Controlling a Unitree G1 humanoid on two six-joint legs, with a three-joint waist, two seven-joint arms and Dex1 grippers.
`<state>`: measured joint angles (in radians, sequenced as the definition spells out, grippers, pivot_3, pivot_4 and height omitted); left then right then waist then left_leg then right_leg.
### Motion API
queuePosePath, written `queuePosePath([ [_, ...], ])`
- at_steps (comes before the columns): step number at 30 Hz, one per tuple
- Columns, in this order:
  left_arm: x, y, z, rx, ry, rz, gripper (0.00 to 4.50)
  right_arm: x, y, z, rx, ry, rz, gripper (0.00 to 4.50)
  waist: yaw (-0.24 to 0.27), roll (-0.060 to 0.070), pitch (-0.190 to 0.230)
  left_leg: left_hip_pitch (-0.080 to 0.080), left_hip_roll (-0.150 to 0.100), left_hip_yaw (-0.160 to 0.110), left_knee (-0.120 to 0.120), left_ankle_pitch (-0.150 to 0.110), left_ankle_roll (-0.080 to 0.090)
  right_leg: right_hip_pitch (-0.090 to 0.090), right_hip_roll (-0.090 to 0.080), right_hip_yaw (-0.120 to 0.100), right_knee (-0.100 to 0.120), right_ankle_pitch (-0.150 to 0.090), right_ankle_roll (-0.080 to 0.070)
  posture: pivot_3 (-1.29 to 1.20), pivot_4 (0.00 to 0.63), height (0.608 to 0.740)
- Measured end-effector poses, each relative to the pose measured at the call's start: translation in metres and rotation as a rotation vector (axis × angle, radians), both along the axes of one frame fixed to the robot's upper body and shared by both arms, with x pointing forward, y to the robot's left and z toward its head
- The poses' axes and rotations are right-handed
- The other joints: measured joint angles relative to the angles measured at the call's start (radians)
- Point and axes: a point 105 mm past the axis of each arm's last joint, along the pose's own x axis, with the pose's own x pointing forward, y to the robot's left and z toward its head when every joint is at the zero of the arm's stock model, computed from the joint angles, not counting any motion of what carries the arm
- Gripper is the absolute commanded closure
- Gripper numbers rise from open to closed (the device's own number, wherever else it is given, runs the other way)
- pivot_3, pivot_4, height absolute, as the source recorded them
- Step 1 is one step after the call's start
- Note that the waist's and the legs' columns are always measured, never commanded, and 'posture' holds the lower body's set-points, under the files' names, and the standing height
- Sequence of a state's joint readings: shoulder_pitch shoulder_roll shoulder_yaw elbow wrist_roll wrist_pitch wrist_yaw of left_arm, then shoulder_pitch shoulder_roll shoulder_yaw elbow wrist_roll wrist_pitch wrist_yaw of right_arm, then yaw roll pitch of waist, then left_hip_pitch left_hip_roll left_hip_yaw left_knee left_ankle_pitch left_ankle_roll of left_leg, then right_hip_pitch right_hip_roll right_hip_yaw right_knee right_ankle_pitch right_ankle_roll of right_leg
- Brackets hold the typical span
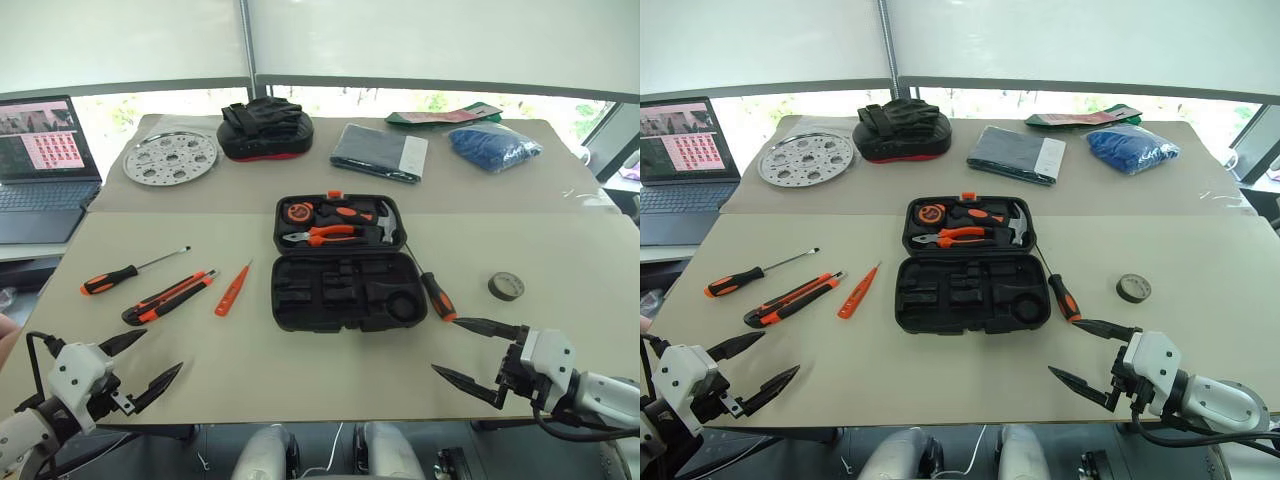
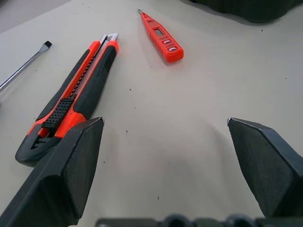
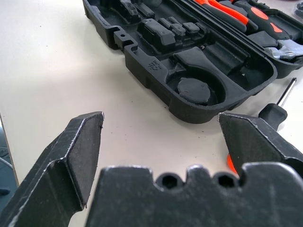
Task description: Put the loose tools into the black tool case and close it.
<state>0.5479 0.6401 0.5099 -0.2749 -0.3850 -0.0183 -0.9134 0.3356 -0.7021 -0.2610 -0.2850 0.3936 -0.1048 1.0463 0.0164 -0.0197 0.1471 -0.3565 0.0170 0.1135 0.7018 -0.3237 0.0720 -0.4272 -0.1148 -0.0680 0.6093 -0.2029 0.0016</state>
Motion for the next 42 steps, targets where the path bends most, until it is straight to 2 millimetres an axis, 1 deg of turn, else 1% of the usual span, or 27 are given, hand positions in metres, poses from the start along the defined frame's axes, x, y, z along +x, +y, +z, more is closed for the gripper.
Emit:
queuePosePath([
  [2, 0.0, 0.0, 0.0, 0.0, -0.001, 0.001, 0.0, 0.0, 0.0, 0.0, 0.0, 0.0, 0.001, 0.02, 0.0, 0.0, 0.0, 0.0, 0.0, 0.0, 0.0, 0.0, 0.0, 0.0, 0.0, 0.0, 0.0, 0.0, 0.0, 0.0, 0.15, 0.74],
  [3, 0.001, 0.007, 0.003, -0.037, -0.015, 0.07, 0.0, 0.004, 0.005, 0.005, 0.037, -0.032, 0.001, 0.02, -0.003, -0.002, 0.001, 0.0, 0.001, 0.0, -0.001, 0.0, 0.0, 0.0, 0.0, 0.0, 0.0, 0.0, 0.0, 0.0, 0.15, 0.74],
  [5, 0.0, 0.035, 0.009, -0.138, -0.039, 0.293, 0.0, 0.014, 0.028, 0.025, 0.226, -0.137, 0.022, 0.02, -0.013, -0.003, 0.002, 0.001, 0.008, 0.0, 0.0, -0.001, -0.004, 0.0, 0.001, 0.002, 0.0, 0.003, 0.003, 0.0, 0.15, 0.74],
  [6, -0.004, 0.047, 0.01, -0.16, -0.037, 0.376, 0.0, 0.013, 0.04, 0.036, 0.299, -0.171, 0.066, 0.02, -0.016, -0.003, 0.002, 0.001, 0.01, 0.0, 0.0, -0.002, -0.005, 0.0, 0.002, 0.002, 0.0, 0.003, 0.003, 0.0, 0.15, 0.74],
  [7, -0.015, 0.061, 0.007, -0.179, -0.017, 0.487, 0.0, 0.012, 0.051, 0.05, 0.378, -0.2, 0.108, 0.02, -0.018, -0.002, 0.003, 0.002, 0.01, 0.0, -0.001, -0.003, -0.006, 0.0, 0.003, 0.0, 0.0, 0.002, 0.003, 0.0, 0.15, 0.74],
  [9, -0.03, 0.074, -0.002, -0.203, 0.035, 0.611, 0.0, 0.01, 0.059, 0.064, 0.441, -0.236, 0.142, 0.02, -0.015, -0.002, 0.003, 0.002, 0.011, 0.0, -0.001, -0.004, -0.008, 0.0, 0.004, -0.001, 0.001, 0.001, 0.002, 0.0, 0.15, 0.74],
  [11, -0.039, 0.079, -0.01, -0.229, 0.091, 0.667, 0.0, 0.009, 0.066, 0.069, 0.462, -0.254, 0.163, 0.02, -0.003, -0.003, 0.003, 0.002, 0.012, 0.0, -0.001, -0.004, -0.011, 0.0, 0.009, -0.004, 0.001, 0.0, 0.0, 0.0, 0.15, 0.74],
  [12, -0.041, 0.08, -0.011, -0.252, 0.109, 0.677, 0.0, 0.008, 0.071, 0.069, 0.475, -0.257, 0.178, 0.02, 0.003, -0.004, 0.003, 0.002, 0.012, 0.0, -0.001, -0.002, -0.015, -0.002, 0.01, -0.006, 0.001, -0.001, -0.001, 0.0, 0.15, 0.74],
  [13, -0.04, 0.079, -0.012, -0.264, 0.118, 0.675, 0.0, 0.008, 0.075, 0.07, 0.483, -0.26, 0.19, 0.02, 0.007, -0.004, 0.003, 0.001, 0.011, 0.0, -0.001, -0.002, -0.015, -0.002, 0.009, -0.007, 0.002, -0.002, -0.002, 0.0, 0.15, 0.74],
  [14, -0.038, 0.079, -0.011, -0.277, 0.124, 0.668, 0.0, 0.007, 0.079, 0.07, 0.489, -0.259, 0.203, 0.02, 0.01, -0.004, 0.003, 0.001, 0.011, 0.0, -0.001, -0.002, -0.015, -0.002, 0.009, -0.006, 0.002, -0.004, -0.006, 0.0, 0.15, 0.74],
  [15, -0.029, 0.079, -0.005, -0.284, 0.114, 0.649, 0.0, 0.006, 0.082, 0.069, 0.485, -0.255, 0.207, 0.02, 0.012, -0.004, 0.003, 0.001, 0.011, 0.0, -0.001, -0.002, -0.015, -0.001, 0.009, -0.006, 0.002, -0.005, -0.008, 0.0, 0.15, 0.74],
  [16, -0.026, 0.08, -0.003, -0.279, 0.109, 0.645, 0.0, 0.006, 0.082, 0.069, 0.482, -0.256, 0.207, 0.02, 0.013, -0.004, 0.003, 0.001, 0.011, 0.0, 0.0, -0.002, -0.015, -0.001, 0.009, -0.006, 0.002, -0.005, -0.008, 0.0, 0.15, 0.74],
  [18, -0.008, 0.084, 0.012, -0.275, 0.071, 0.619, 0.0, 0.007, 0.083, 0.07, 0.479, -0.263, 0.199, 0.02, 0.015, -0.004, 0.002, 0.002, 0.011, 0.0, 0.0, -0.002, -0.015, -0.001, 0.01, -0.006, 0.003, -0.005, -0.008, 0.0, 0.15, 0.74],
  [19, 0.01, 0.089, 0.021, -0.241, 0.072, 0.587, 0.0, 0.006, 0.082, 0.07, 0.476, -0.264, 0.194, 0.02, 0.019, -0.005, 0.002, 0.002, 0.011, 0.0, 0.0, -0.002, -0.015, 0.0, 0.012, -0.006, 0.004, -0.005, -0.008, 0.0, 0.15, 0.74],
  [21, 0.04, 0.101, 0.04, -0.135, 0.091, 0.539, 0.0, 0.005, 0.084, 0.07, 0.466, -0.261, 0.201, 0.02, 0.03, -0.005, 0.004, 0.002, 0.012, -0.001, 0.0, -0.001, -0.017, -0.001, 0.017, -0.008, 0.006, -0.004, -0.008, 0.0, 0.15, 0.74],
  [22, 0.057, 0.107, 0.058, -0.064, 0.081, 0.507, 0.0, 0.004, 0.084, 0.071, 0.459, -0.268, 0.206, 0.02, 0.026, -0.007, 0.003, 0.002, 0.015, 0.0, 0.0, 0.0, -0.018, -0.001, 0.021, -0.007, 0.005, -0.003, -0.01, 0.0, 0.15, 0.74],
  [23, 0.068, 0.109, 0.069, -0.044, 0.068, 0.489, 0.0, 0.004, 0.083, 0.072, 0.452, -0.27, 0.206, 0.02, 0.023, -0.008, 0.003, 0.003, 0.015, 0.0, 0.0, 0.003, -0.024, 0.0, 0.021, -0.007, 0.005, -0.003, -0.01, 0.0, 0.15, 0.74],
  [24, 0.078, 0.11, 0.073, -0.038, 0.077, 0.47, 0.0, 0.003, 0.082, 0.071, 0.449, -0.266, 0.203, 0.02, 0.016, -0.008, 0.002, 0.004, 0.014, 0.002, -0.001, 0.003, -0.025, 0.0, 0.021, -0.005, 0.004, -0.002, -0.008, 0.0, 0.15, 0.74],
  [26, 0.092, 0.112, 0.066, -0.032, 0.135, 0.448, 0.0, 0.003, 0.081, 0.069, 0.445, -0.256, 0.199, 0.02, -0.002, -0.007, 0.003, 0.004, 0.014, 0.004, -0.003, 0.003, -0.025, -0.001, 0.021, -0.003, 0.004, -0.002, -0.007, 0.0, 0.15, 0.74],
  [29, 0.11, 0.116, 0.043, 0.005, 0.238, 0.43, 0.0, 0.004, 0.08, 0.068, 0.443, -0.254, 0.194, 0.02, -0.016, -0.009, 0.003, 0.003, 0.014, 0.006, -0.005, 0.006, -0.03, -0.006, 0.025, -0.002, 0.007, -0.002, -0.008, 0.0, 0.15, 0.74],
  [30, 0.112, 0.116, 0.037, 0.025, 0.268, 0.418, 0.0, 0.005, 0.08, 0.069, 0.441, -0.256, 0.193, 0.02, -0.019, -0.01, 0.002, 0.003, 0.014, 0.007, -0.006, 0.006, -0.031, -0.008, 0.026, -0.002, 0.008, -0.003, -0.009, 0.0, 0.15, 0.74],
  [31, 0.115, 0.117, 0.029, 0.044, 0.314, 0.406, 0.0, 0.006, 0.079, 0.069, 0.44, -0.26, 0.189, 0.02, -0.021, -0.011, 0.002, 0.002, 0.014, 0.009, -0.006, 0.005, -0.033, -0.01, 0.028, -0.002, 0.014, -0.003, -0.01, 0.0, 0.15, 0.74],
  [33, 0.118, 0.118, 0.028, 0.05, 0.341, 0.393, 0.0, 0.008, 0.078, 0.07, 0.438, -0.263, 0.181, 0.02, -0.021, -0.011, 0.002, 0.002, 0.014, 0.013, -0.006, 0.005, -0.034, -0.011, 0.028, -0.002, 0.017, -0.006, -0.012, 0.0, 0.15, 0.74],
  [36, 0.12, 0.121, 0.027, 0.053, 0.368, 0.375, 0.8, 0.008, 0.074, 0.069, 0.434, -0.263, 0.158, 0.0, -0.019, -0.011, 0.002, 0.003, 0.015, 0.017, -0.006, 0.005, -0.035, -0.012, 0.028, -0.001, 0.018, -0.007, -0.013, 0.0, 0.15, 0.74],
  [37, 0.119, 0.122, 0.026, 0.054, 0.371, 0.374, 1.22, 0.008, 0.072, 0.067, 0.432, -0.259, 0.146, 0.0, -0.02, -0.011, 0.002, 0.003, 0.016, 0.018, -0.006, 0.005, -0.035, -0.012, 0.028, 0.0, 0.017, -0.007, -0.012, 0.0, 0.15, 0.74],
  [41, 0.117, 0.127, 0.022, 0.047, 0.362, 0.367, 2.54, 0.007, 0.068, 0.064, 0.428, -0.249, 0.122, 0.0, -0.026, -0.011, 0.002, 0.005, 0.017, 0.019, -0.006, 0.005, -0.035, -0.012, 0.026, 0.002, 0.019, -0.008, -0.012, 0.0, 0.15, 0.74],
  [42, 0.117, 0.127, 0.021, 0.047, 0.353, 0.362, 2.98, 0.006, 0.068, 0.063, 0.427, -0.247, 0.119, 0.0, -0.026, -0.011, 0.002, 0.006, 0.017, 0.019, -0.006, 0.005, -0.034, -0.012, 0.025, 0.003, 0.02, -0.008, -0.012, 0.0, 0.15, 0.74],
])
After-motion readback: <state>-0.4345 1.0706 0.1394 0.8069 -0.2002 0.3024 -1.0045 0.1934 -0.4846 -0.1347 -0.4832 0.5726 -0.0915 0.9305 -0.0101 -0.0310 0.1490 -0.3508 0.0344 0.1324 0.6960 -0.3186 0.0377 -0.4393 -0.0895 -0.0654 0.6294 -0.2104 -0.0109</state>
